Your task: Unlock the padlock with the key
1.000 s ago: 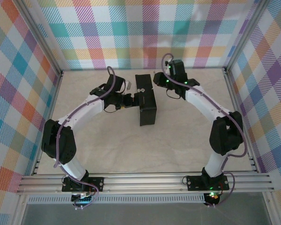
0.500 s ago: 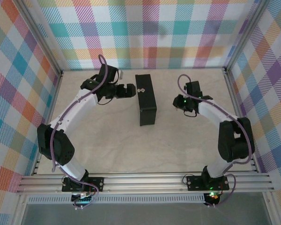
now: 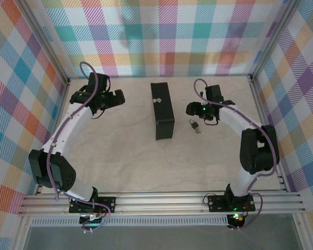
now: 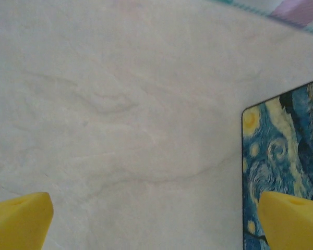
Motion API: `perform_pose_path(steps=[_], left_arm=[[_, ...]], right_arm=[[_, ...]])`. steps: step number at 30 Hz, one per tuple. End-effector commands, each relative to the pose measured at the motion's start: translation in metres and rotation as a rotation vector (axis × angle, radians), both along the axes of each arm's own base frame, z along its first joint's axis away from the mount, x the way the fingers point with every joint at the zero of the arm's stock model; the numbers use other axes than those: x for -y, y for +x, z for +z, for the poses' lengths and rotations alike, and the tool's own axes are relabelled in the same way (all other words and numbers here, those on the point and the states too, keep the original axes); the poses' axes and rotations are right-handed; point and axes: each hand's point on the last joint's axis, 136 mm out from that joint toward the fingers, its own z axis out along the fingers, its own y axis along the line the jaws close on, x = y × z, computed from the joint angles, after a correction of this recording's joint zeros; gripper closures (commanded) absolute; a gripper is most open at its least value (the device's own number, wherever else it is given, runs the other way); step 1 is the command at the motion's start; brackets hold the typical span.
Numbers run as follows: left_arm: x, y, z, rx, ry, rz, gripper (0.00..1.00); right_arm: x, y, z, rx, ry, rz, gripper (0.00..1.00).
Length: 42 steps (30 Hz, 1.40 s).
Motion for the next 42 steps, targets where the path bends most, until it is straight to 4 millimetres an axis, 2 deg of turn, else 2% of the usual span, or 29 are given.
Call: perform_pose_path(steps=[1, 3, 7, 10, 13, 18, 26, 31, 35, 38, 42], left_arm=[[0.015, -0.015, -0.022, -0.083, -0.072, -0.041, 0.0], [0.02, -0.02, -0.034, -0.103, -0.081, -0.048, 0.0], [0.025, -0.026, -0.047, -0.124, -0.082, -0.043, 0.0], [0.026, -0.03, -0.051, -0.139, -0.071, -0.046, 0.0], [0.024, -0.032, -0.05, -0.137, -0.064, -0.049, 0.0], [0.021, -0.035, -0.047, -0.133, -0.046, -0.055, 0.0], [0.021, -0.037, -0.047, -0.13, -0.042, -0.068, 0.0], [0.022, -0.038, -0.045, -0.125, -0.043, -0.071, 0.0], [0.019, -0.04, -0.042, -0.125, -0.029, -0.077, 0.0], [0.019, -0.043, -0.041, -0.126, -0.026, -0.085, 0.0], [0.027, -0.046, -0.041, -0.135, -0.056, -0.12, 0.0]], right_arm=[[-0.041, -0.02, 0.065, 0.105, 0.104, 0.15, 0.0], [-0.061, -0.03, 0.081, 0.128, 0.125, 0.202, 0.0], [-0.094, -0.039, 0.094, 0.141, 0.13, 0.26, 0.0], [-0.116, -0.043, 0.096, 0.141, 0.103, 0.298, 0.0], [-0.129, -0.043, 0.087, 0.121, 0.027, 0.322, 0.0], [-0.135, -0.04, 0.072, 0.091, -0.126, 0.325, 0.0], [-0.149, -0.043, 0.062, 0.085, -0.216, 0.355, 0.0], [-0.147, -0.044, 0.035, 0.001, -0.261, 0.319, 0.0], [-0.141, -0.044, 0.018, -0.04, -0.289, 0.293, 0.08], [-0.145, -0.045, 0.02, -0.055, -0.17, 0.264, 0.16], [-0.147, -0.038, 0.04, -0.043, 0.174, 0.211, 0.19]])
